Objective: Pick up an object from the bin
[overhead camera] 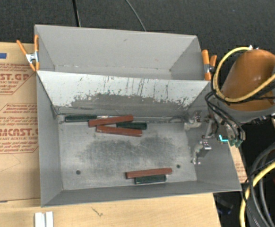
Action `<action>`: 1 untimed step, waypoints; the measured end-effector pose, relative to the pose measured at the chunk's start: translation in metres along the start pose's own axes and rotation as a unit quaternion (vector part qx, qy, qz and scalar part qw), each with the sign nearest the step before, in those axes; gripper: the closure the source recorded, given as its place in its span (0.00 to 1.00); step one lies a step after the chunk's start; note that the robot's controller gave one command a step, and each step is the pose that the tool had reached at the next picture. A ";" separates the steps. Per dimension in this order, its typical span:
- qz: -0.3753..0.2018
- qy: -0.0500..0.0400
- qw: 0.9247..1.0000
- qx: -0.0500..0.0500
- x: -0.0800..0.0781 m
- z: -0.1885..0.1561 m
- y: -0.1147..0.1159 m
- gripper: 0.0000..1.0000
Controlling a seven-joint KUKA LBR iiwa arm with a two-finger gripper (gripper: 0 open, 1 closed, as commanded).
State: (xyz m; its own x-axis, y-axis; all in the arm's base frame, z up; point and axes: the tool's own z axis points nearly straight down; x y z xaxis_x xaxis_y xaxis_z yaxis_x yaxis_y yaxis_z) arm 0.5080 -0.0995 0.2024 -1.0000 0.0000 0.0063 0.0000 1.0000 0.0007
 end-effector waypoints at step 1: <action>0.000 -0.004 1.000 0.001 -0.002 -0.004 0.000 0.00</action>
Offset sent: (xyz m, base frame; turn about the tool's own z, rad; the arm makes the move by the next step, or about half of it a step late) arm -0.0009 0.0523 -0.1193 -0.1543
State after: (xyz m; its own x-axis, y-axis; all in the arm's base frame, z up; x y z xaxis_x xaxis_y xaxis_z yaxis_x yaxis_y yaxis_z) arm 0.5098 -0.0991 0.2061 -1.0000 -0.0010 -0.0012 -0.0010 1.0000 -0.0005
